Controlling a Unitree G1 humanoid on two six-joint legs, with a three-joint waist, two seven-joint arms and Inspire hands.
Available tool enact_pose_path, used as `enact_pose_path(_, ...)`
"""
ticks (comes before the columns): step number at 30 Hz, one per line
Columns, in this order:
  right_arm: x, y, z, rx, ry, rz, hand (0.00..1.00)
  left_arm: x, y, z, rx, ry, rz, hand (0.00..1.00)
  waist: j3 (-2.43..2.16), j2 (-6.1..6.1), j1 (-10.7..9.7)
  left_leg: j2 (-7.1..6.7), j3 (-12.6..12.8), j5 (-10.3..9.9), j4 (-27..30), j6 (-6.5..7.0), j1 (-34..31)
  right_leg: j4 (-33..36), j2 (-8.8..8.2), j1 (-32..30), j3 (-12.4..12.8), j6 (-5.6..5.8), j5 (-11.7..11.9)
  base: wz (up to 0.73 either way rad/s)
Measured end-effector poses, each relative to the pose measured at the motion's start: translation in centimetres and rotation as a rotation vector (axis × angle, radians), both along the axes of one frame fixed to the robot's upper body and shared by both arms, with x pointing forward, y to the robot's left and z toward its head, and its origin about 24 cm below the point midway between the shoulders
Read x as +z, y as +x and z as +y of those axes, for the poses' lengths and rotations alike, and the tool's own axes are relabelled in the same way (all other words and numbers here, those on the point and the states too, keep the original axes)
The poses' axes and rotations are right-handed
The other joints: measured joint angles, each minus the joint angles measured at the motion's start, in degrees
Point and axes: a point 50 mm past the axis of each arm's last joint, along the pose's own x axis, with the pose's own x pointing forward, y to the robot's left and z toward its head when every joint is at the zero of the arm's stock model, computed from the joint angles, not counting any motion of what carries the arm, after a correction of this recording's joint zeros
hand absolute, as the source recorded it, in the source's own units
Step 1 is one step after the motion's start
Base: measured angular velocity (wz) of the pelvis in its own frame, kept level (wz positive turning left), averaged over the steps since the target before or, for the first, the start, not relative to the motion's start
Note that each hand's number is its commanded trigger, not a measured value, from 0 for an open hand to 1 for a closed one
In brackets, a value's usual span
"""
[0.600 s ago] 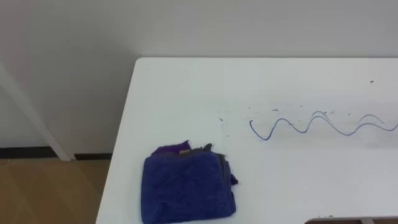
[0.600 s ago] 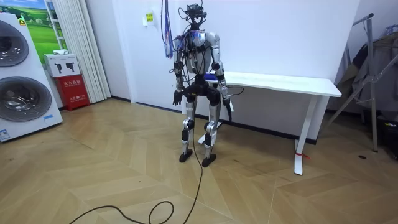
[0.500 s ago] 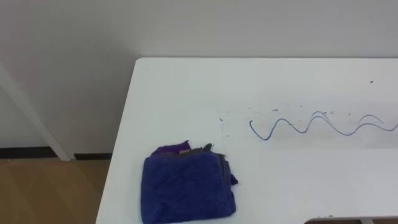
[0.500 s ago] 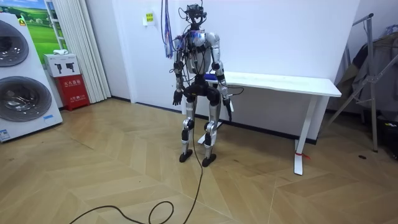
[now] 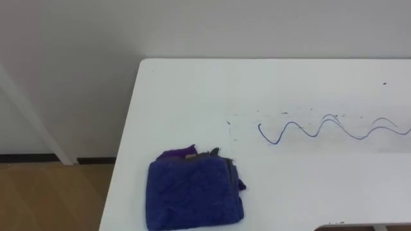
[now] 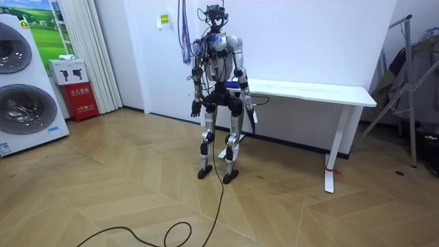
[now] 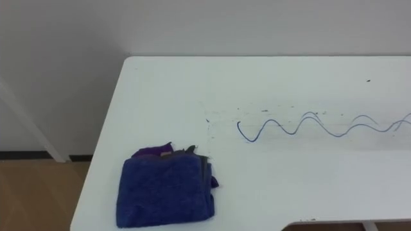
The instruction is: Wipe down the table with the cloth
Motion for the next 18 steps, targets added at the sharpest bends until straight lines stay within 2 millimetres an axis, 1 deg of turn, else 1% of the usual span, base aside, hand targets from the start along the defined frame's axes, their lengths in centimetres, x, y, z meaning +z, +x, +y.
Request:
enact_pose_path(2,0.0,-0.7,-0.1,-0.068,-0.005,0.015,0.00,0.0,-0.4,0.1,0.018,0.001,0.012,0.00,-0.01,0.13,-0.08,0.00,-0.03,0.00,0.00,0.00,-0.36,0.00,0.00,-0.37,-0.04,0.00,0.00,0.00)
enact_pose_path(3,0.0,-1.1,-0.2,-0.148,-0.009,0.021,0.00,0.0,-0.6,0.2,0.038,0.005,0.019,0.00,-0.01,0.21,-0.02,0.01,-0.03,0.00,0.00,0.00,-0.48,0.02,-0.02,-0.50,-0.07,0.00,0.00,0.00)
enact_pose_path(4,0.0,-1.8,-0.3,-0.254,-0.020,0.031,0.00,0.0,-0.8,0.2,0.054,0.008,0.027,0.00,-0.14,0.49,-0.06,0.01,-0.02,0.00,0.00,0.00,-0.46,-0.08,-0.03,-0.53,0.00,0.00,0.00,0.00)
enact_pose_path(5,0.0,-2.1,-0.4,-0.307,-0.029,0.032,0.00,0.0,-0.9,0.3,0.058,0.007,0.032,0.00,-0.14,0.58,-0.12,0.00,-0.03,0.00,0.00,0.00,-0.37,-0.11,-0.03,-0.52,0.01,0.00,0.00,0.00)
enact_pose_path(6,0.1,-2.8,-0.6,-0.407,-0.051,0.031,0.00,0.0,-0.9,0.3,0.072,0.000,0.036,0.00,-0.07,0.66,-0.26,0.00,-0.05,0.00,0.01,0.00,-0.33,-0.08,-0.03,-0.55,-0.01,0.00,0.00,0.00)
enact_pose_path(7,0.2,-3.4,-0.8,-0.508,-0.076,0.024,0.00,0.1,-0.9,0.3,0.074,0.001,0.034,0.00,-0.02,0.79,-0.82,0.00,-0.16,0.00,0.01,0.00,-0.37,-0.08,-0.02,-0.49,-0.06,0.00,0.00,0.00)
enact_pose_path(8,0.2,-3.5,-0.9,-0.558,-0.092,0.018,0.00,0.1,-0.9,0.3,0.075,0.003,0.030,0.00,-0.01,0.87,-1.28,0.00,-0.16,0.00,0.00,0.00,-0.37,-0.09,-0.01,-0.46,-0.06,0.00,0.00,0.00)
enact_pose_path(10,0.5,-4.1,-1.7,-0.787,-0.161,-0.020,0.00,0.3,-0.7,0.6,0.084,0.010,0.006,0.00,0.02,1.16,-3.39,0.02,-0.07,0.00,0.00,0.00,-0.32,-0.07,0.07,-0.39,0.17,0.00,0.00,-0.02)
enact_pose_path(11,0.5,-4.3,-1.9,-0.836,-0.178,-0.030,0.00,0.4,-0.5,0.7,0.090,0.013,-0.004,0.00,0.03,1.19,-3.94,0.03,-0.03,0.00,0.00,0.00,-0.31,-0.05,0.08,-0.39,0.28,0.00,0.00,-0.06)
enact_pose_path(12,0.7,-4.6,-2.3,-0.943,-0.214,-0.046,0.00,0.5,-0.3,0.9,0.101,0.019,-0.021,0.00,0.05,1.23,-4.89,0.05,0.02,0.00,-0.03,0.00,-0.22,-0.03,0.09,-0.39,0.93,-0.01,0.00,-0.13)
enact_pose_path(13,0.8,-4.6,-2.7,-1.048,-0.247,-0.068,0.00,0.5,-0.3,1.1,0.122,0.021,-0.029,0.00,0.07,1.20,-5.09,0.07,0.28,0.00,-0.14,0.00,0.15,0.03,0.16,-0.40,1.56,-0.02,-0.01,-0.21)
enact_pose_path(15,1.1,-4.9,-3.4,-1.168,-0.312,-0.081,0.00,0.6,-0.1,1.6,0.149,0.028,-0.049,0.00,0.05,1.12,-5.60,0.12,0.90,0.00,-0.23,0.00,0.65,0.00,0.28,-0.42,2.43,-0.07,-0.05,-0.27)
enact_pose_path(17,1.5,-4.4,-4.4,-1.248,-0.371,-0.124,0.00,0.8,0.5,2.0,0.149,0.036,-0.080,0.00,-0.03,0.54,-5.91,0.08,1.75,0.00,-0.29,0.00,0.52,0.57,0.26,-1.08,2.84,-0.03,-0.05,-0.22)
enact_pose_path(18,1.9,-3.4,-5.3,-1.272,-0.406,-0.177,0.00,1.0,0.7,2.5,0.157,0.043,-0.096,0.00,0.01,0.33,-6.02,-0.01,1.94,0.00,-0.45,0.00,0.40,1.06,0.20,-1.74,2.98,0.05,-0.05,-0.20)
